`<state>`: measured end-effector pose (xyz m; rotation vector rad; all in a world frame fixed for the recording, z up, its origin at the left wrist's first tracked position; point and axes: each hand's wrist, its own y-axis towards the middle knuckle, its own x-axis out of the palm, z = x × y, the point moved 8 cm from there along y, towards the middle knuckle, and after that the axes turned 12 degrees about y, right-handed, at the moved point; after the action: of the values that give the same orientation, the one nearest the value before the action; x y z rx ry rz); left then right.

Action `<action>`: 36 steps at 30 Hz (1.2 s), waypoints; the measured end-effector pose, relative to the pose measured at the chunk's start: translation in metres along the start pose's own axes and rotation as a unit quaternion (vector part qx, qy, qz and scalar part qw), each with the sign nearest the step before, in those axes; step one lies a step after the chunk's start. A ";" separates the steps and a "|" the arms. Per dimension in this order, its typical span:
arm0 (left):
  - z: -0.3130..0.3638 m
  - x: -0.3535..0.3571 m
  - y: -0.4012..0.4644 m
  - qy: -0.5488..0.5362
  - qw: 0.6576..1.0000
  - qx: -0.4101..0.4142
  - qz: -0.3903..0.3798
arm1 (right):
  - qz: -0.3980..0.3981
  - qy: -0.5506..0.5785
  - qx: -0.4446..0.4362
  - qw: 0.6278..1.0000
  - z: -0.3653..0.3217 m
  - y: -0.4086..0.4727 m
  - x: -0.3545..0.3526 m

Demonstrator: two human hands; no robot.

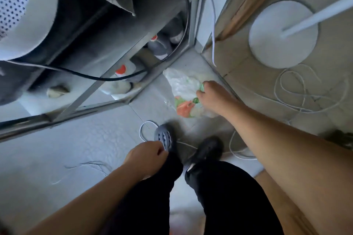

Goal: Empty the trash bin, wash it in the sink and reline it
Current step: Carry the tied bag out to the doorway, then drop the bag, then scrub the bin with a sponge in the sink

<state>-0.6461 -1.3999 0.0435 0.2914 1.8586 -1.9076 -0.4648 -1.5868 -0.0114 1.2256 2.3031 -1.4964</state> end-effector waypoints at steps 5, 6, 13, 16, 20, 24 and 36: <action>-0.010 -0.026 0.023 -0.021 0.998 0.006 0.056 | 0.060 -0.002 0.001 0.998 -0.006 0.067 0.012; -0.011 -0.030 0.027 -0.020 0.998 0.010 0.062 | 0.076 0.003 0.010 0.997 -0.005 0.077 0.012; -0.024 -0.039 0.041 -0.026 0.996 0.009 0.090 | 0.069 0.052 0.081 0.993 0.029 0.127 0.023; -0.029 -0.039 0.041 -0.026 0.995 0.010 0.091 | 0.049 0.043 0.095 0.993 0.042 0.131 0.028; -0.032 -0.034 0.038 -0.024 0.996 0.002 0.085 | 0.078 0.091 0.082 0.989 0.044 0.127 0.024; -0.033 -0.024 0.031 -0.022 0.996 -0.005 0.086 | 0.128 0.136 0.075 0.980 0.042 0.113 0.013; -0.037 0.013 -0.059 -0.035 0.994 -0.042 0.099 | -0.065 -0.005 0.139 0.988 -0.008 -0.046 0.024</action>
<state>-0.6906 -1.3664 0.0878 0.3624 1.7869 -1.6828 -0.5101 -1.5750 0.0125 1.1411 2.2655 -1.9169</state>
